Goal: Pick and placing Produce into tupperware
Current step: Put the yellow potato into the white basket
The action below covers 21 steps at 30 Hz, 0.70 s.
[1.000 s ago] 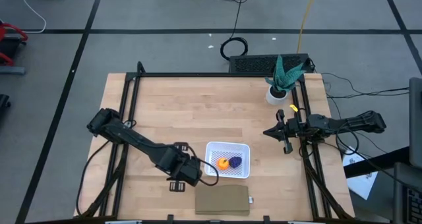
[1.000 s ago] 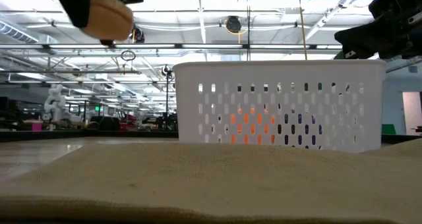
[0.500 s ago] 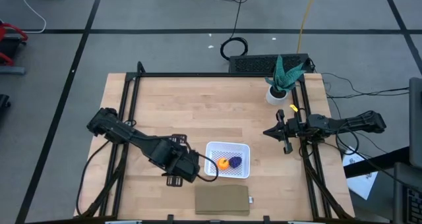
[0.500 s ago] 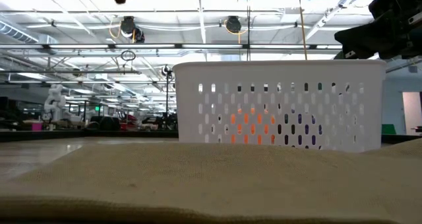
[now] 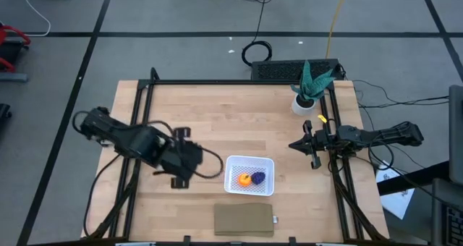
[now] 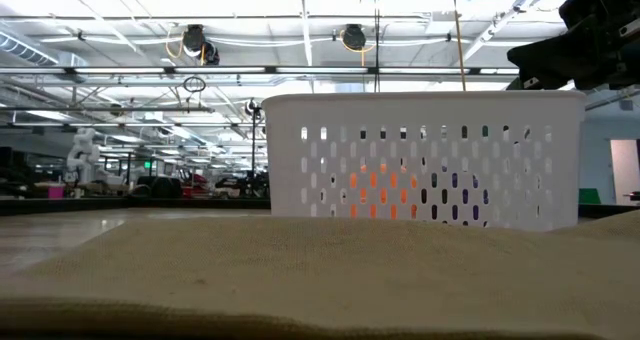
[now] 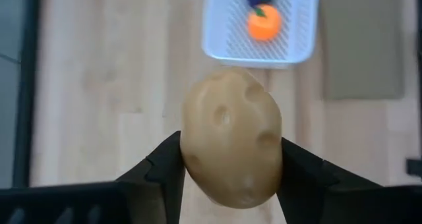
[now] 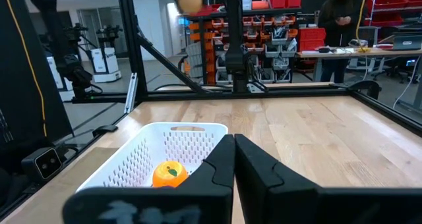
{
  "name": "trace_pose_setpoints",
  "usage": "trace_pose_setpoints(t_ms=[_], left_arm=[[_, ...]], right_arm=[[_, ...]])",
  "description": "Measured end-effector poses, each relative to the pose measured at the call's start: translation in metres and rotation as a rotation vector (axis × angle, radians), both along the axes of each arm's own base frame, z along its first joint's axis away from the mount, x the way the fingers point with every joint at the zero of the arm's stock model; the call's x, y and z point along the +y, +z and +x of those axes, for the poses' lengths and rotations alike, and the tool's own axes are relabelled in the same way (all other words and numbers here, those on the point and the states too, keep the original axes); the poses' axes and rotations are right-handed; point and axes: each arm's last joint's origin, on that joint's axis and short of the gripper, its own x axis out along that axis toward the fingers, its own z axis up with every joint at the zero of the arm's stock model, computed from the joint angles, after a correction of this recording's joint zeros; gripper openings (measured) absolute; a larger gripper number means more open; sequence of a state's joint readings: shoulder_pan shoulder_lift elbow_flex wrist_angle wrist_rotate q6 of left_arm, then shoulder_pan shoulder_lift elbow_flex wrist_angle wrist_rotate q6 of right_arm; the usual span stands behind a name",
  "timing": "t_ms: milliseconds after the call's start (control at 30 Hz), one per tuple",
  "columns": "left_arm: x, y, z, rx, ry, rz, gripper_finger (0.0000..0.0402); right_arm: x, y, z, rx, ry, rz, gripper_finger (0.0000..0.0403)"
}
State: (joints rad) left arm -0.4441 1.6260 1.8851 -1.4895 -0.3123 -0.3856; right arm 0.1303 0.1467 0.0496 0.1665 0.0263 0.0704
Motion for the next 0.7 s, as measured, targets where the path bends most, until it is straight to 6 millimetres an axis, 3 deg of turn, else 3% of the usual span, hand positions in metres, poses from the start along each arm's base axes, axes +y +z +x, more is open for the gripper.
trace_pose_setpoints(t_ms=[300,700], left_arm=[[0.034,0.014,-0.026,-0.051,0.108,0.030,0.0168],[0.054,-0.001,-0.050,-0.032,0.214,0.014,0.0168]], right_arm=[[0.000,0.000,0.000,0.002,0.000,0.000,0.0000],[0.000,-0.001,0.000,0.015,0.000,-0.005,0.0000]])
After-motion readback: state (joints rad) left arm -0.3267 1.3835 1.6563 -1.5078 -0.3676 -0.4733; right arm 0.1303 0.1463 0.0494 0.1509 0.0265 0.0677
